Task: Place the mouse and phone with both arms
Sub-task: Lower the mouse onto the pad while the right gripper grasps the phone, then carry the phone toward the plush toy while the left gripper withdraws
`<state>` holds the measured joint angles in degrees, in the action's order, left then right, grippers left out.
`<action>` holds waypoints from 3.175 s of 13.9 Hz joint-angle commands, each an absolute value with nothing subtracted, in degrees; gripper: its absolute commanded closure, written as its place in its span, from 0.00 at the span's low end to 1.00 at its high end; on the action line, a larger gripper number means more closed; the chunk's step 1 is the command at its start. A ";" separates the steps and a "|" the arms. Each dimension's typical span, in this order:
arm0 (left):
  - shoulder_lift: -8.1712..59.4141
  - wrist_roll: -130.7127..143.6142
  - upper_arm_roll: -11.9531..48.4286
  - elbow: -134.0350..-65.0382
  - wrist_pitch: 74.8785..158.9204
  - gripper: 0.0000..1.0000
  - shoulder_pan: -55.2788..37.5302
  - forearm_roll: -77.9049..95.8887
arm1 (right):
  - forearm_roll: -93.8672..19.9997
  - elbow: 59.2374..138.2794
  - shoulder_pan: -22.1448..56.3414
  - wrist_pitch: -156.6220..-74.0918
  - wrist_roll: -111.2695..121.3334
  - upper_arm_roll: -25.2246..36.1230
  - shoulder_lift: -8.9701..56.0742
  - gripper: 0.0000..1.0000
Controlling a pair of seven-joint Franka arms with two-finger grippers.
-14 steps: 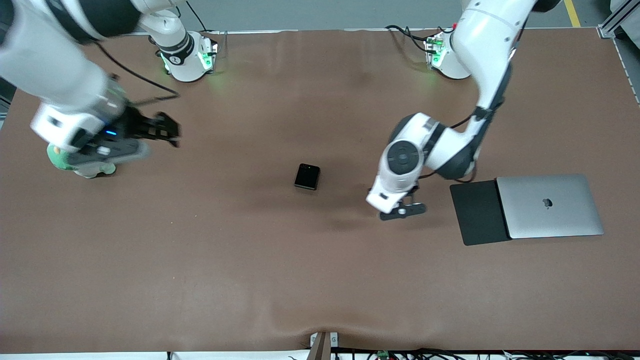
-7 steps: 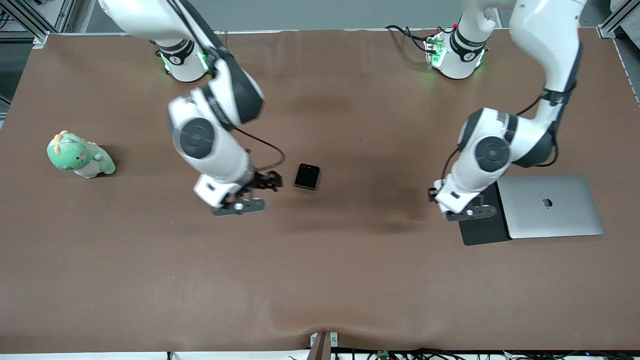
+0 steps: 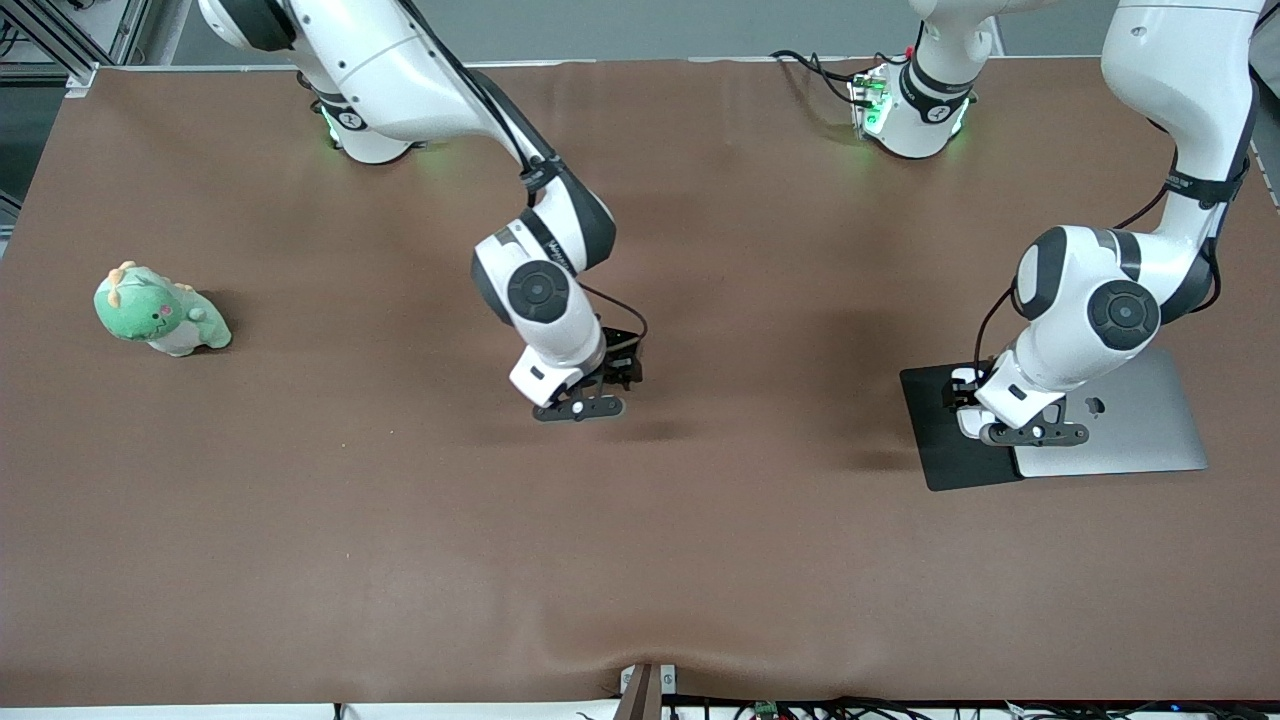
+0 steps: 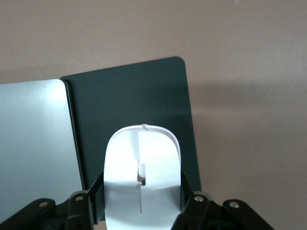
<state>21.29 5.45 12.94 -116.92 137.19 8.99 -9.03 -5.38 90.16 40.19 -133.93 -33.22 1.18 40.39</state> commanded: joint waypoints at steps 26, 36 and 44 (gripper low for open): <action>31.90 -0.79 13.27 -115.84 145.72 0.11 12.75 -10.81 | -3.34 102.04 47.90 -145.46 -42.71 2.37 39.81 0.00; 16.11 5.08 17.48 -117.07 137.05 0.00 12.39 -10.72 | -3.60 96.25 43.70 -132.66 -45.88 2.29 35.09 1.00; 3.25 14.85 28.20 -110.86 120.79 0.00 12.48 -4.24 | -4.04 88.34 25.24 -112.26 -27.97 2.20 27.25 1.00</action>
<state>4.95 13.17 25.96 -113.88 125.41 12.06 -7.24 -4.13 90.26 28.86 -115.79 -31.71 3.51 27.66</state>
